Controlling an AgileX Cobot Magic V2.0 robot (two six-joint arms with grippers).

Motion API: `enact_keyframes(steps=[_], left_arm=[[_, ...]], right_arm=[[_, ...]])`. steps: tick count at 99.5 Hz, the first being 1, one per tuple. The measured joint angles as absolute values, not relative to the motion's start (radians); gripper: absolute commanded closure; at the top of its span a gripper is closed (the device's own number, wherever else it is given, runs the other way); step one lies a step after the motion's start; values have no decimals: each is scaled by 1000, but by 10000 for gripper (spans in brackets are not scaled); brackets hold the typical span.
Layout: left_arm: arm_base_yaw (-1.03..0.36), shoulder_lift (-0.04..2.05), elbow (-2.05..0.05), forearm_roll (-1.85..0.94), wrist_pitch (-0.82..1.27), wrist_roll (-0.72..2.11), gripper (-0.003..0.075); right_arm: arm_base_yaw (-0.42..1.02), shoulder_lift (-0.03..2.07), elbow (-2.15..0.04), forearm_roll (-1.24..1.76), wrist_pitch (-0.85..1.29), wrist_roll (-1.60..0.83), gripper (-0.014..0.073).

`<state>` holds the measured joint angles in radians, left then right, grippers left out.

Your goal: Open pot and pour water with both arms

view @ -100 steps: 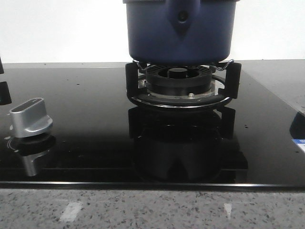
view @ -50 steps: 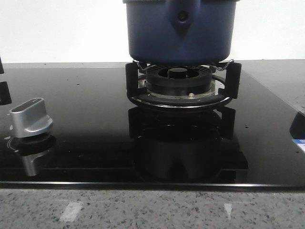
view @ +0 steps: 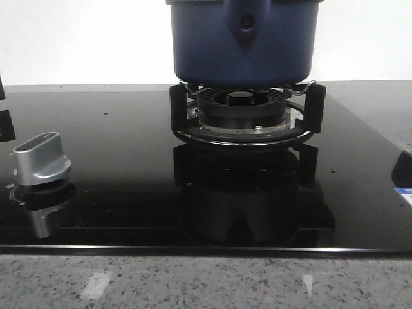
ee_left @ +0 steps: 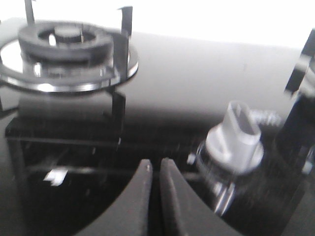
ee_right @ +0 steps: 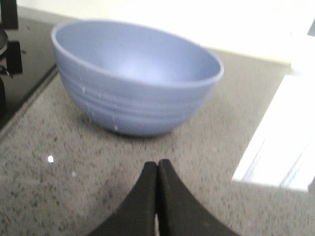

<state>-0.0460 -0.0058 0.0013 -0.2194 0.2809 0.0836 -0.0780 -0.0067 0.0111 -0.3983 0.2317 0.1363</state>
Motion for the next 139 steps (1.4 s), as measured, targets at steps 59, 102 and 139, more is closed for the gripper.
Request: enact_keyframes(steps=[59,102,139], left_arm=[[-46,-6,0,-796,108,86,740],[-65,151,-359,-776,302,539,740],[-206,365,-505,-775,343,725,459]], right_arm=[[-78,-7,11,330,-143,139,663],[-78,76,-337,256,326,134,663],[-78,231,-557,101,544,-13,589]])
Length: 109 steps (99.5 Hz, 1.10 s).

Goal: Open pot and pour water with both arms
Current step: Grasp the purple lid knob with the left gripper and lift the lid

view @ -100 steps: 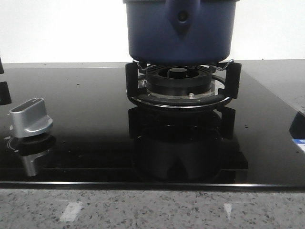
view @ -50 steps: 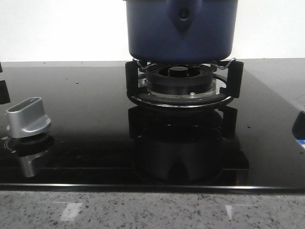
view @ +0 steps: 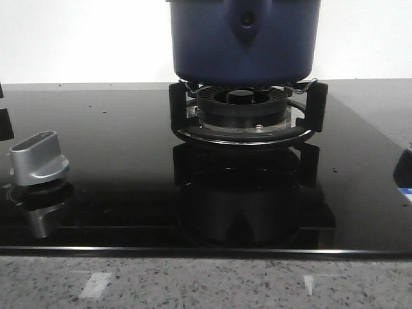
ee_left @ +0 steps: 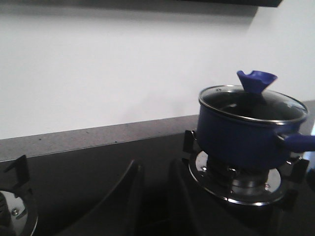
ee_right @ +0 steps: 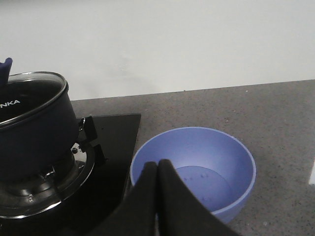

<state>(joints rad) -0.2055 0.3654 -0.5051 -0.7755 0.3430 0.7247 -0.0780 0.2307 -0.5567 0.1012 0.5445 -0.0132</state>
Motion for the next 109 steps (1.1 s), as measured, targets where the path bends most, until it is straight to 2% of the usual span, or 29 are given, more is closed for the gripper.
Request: enact_keyframes(steps=[9,14,19,26,76,91,109], left_arm=[[-257,418,-526,-775,346,750,308],[-283,455,-541,-775,346,754,258],[-305,496,-557,-778,344,756,239],[-336,558,-586,-784,339,758,239],[-651,1036,-911,-870,269,1060,239],[-679,1145,-994,-972,257,1149,239],[-666,1242,-1085,-1296,325,1420,239]], right_arm=[[-78,232,-559,101,546,-20,420],[-78,234,-559,99,549,-20,316],[-78,234,-559,99,548,-20,221],[-78,234,-559,99,548,-20,159],[-78,234,-559,120,549,-23,158],[-78,234,-559,127,553,-23,158],[-61,234,-559,139,561,-23,158]])
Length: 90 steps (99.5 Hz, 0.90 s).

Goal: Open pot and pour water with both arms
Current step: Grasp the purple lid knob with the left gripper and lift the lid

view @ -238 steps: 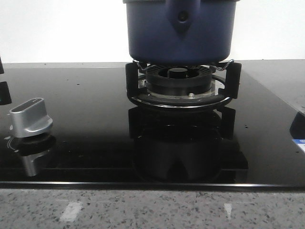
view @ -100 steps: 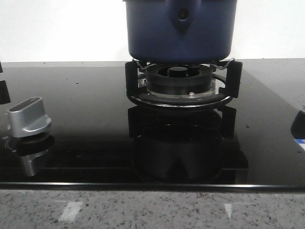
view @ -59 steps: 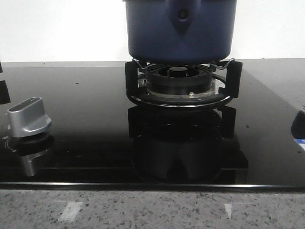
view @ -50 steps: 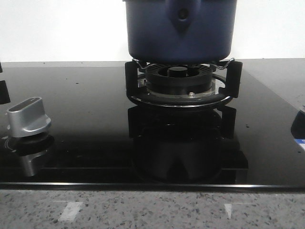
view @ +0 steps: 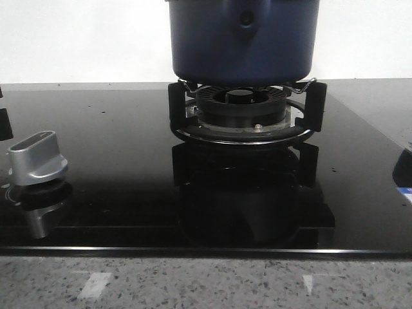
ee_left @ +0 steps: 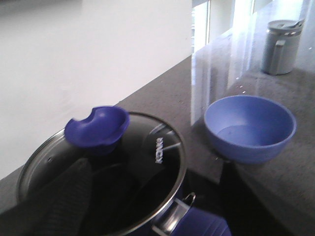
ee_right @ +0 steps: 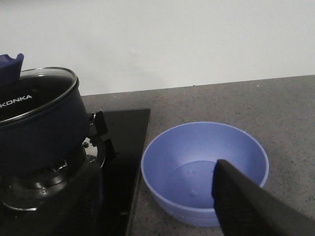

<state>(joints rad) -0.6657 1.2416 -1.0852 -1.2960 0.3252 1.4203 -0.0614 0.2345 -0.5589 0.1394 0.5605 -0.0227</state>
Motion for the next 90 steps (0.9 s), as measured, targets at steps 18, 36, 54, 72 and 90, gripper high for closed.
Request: enact_keyframes(steps=[18,36,54,72,90], left_arm=[[-566,1298,-1145,-1624,564,1658,239],[-495,1324,-1151,-1680,584,1774,239],[-486,1387,-1151,-1694,593,1820,207],[-486,1464,-1153,-1737,587,1829,170],[-486,1515,-1175,-1766,580,1886,170]], right_arm=[[-46,234,-559,146,591,-24,158],[-44,234,-559,147,636,-24,158],[-44,234,-559,153,643,-24,158],[-44,234,-559,153,644,-24,158],[-44,234,-559,153,647,-24,158]])
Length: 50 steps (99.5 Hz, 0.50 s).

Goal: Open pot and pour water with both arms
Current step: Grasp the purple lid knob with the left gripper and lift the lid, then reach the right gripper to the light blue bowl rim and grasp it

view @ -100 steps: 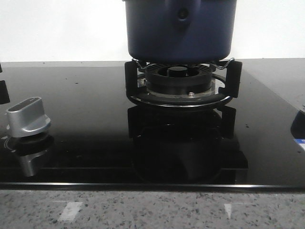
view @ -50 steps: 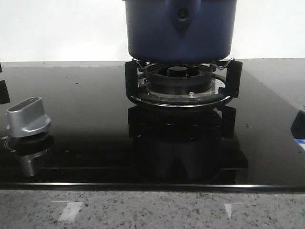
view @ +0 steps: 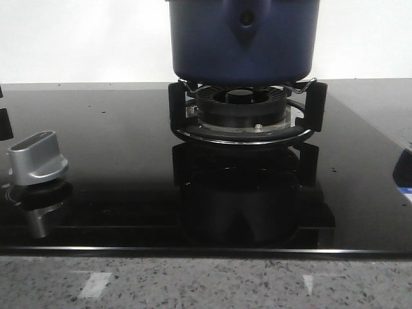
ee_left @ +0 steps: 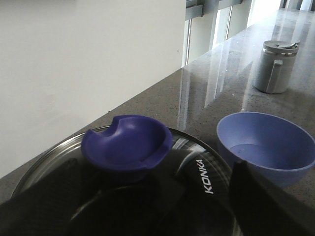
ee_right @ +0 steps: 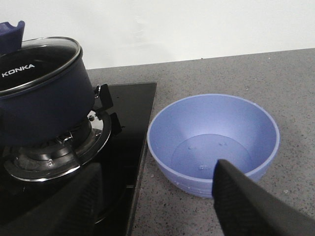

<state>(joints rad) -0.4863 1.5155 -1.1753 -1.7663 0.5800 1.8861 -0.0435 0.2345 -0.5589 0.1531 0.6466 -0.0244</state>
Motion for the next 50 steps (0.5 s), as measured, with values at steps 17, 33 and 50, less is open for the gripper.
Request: enact_keyframes(steps=[17,33,50], left_arm=[[-486,1568,-1219,-1776,582,1938,170],[-485,1623,-1261,-1779,596,1944,171],[-485,1667,-1291,-1780,626,1946,171]], right_arm=[[-44,234,-559,153,659,-24,158],[-44,234,-559,153,666,-24,158],[-44,234,-559,153,666,-24,158]])
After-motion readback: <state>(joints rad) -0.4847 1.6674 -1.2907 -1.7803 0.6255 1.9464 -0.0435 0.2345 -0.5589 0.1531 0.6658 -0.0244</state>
